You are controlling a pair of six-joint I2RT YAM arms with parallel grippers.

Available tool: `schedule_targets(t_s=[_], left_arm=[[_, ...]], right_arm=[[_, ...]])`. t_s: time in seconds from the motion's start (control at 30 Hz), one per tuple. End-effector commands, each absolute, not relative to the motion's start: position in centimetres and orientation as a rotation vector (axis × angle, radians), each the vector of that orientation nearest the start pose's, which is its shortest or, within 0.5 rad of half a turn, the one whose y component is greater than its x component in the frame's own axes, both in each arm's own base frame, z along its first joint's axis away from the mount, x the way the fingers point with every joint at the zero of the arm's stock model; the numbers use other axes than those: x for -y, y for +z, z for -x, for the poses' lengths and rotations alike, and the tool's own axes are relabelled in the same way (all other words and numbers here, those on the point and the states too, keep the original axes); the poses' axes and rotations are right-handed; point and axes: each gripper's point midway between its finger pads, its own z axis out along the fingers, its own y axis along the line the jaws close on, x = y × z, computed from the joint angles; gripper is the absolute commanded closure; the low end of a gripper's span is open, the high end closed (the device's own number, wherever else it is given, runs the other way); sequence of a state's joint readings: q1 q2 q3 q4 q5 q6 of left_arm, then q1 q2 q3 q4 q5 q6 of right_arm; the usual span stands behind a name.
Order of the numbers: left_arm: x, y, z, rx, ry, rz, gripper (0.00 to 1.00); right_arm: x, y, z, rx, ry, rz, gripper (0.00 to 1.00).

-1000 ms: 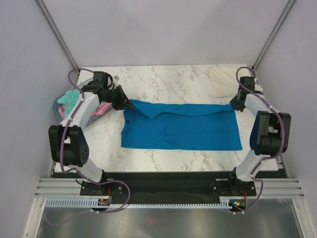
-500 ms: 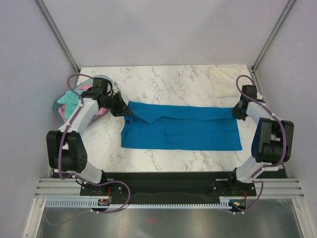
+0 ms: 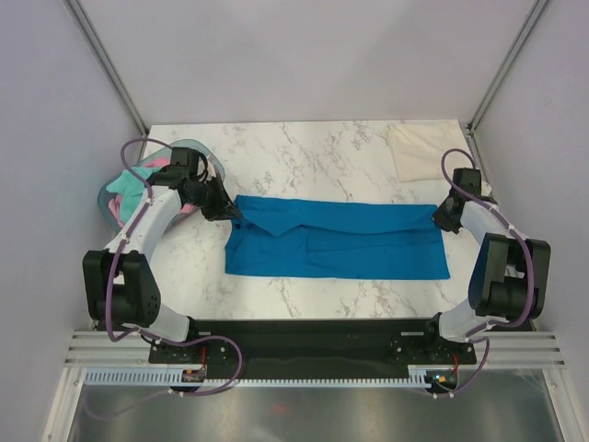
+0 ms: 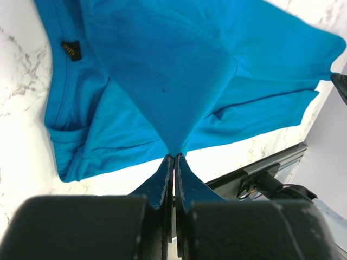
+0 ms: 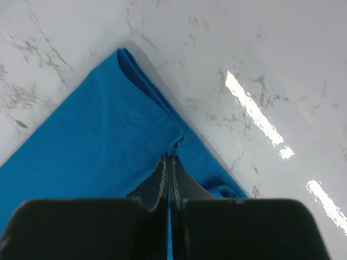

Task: Fold and stack the t-shirts
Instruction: Fold the tshirt

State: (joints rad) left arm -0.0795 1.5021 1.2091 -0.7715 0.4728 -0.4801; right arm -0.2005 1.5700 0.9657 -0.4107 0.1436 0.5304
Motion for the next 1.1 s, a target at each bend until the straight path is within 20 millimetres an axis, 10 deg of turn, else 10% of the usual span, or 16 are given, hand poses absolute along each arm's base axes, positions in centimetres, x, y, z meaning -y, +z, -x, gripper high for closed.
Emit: schedule_targets(t_s=[0.0,0.87,1.07], left_arm=[[11.3,14.6,-31.2,-2.658,-0.743,0.319,0.98],[10.7,11.7,-28.5,-2.720,-0.700,0.338,0.98],[11.0,10.3,-26.7,-2.759,-0.733,0.322,0.98]], right_arm=[[7.2,5.0,-33.6,-2.372,-0.041,-0.983,1.00],[8.4,3.8,-31.4,-2.401,-0.177,-0.996,1.00],[8.5,6.0,-31.7,-2.354,-0.164,-1.022,0.72]])
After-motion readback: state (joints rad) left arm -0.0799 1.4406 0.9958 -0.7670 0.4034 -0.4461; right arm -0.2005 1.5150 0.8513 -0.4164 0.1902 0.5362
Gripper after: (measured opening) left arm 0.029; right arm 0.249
